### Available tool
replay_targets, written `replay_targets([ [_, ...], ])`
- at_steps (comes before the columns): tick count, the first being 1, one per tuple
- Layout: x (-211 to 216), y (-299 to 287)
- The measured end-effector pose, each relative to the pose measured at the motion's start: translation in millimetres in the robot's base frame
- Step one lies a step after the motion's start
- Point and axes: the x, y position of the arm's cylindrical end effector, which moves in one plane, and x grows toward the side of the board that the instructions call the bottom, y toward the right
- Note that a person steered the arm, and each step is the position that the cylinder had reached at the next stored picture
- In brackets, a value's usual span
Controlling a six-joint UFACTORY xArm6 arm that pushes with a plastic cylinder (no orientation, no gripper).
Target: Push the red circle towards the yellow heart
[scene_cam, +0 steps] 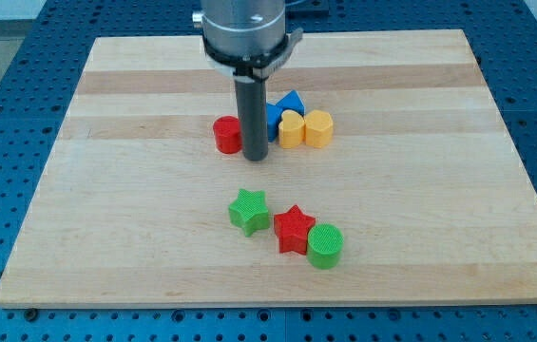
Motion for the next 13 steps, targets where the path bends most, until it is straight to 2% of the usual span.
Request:
replay_targets([
  [1,30.2,-37.2],
  [2,24.0,-107.1],
  [3,-14.1,-130.9],
  [4,-38.9,-125.1],
  [10,-33.5,-38.5],
  [13,-33.5,-35.2],
])
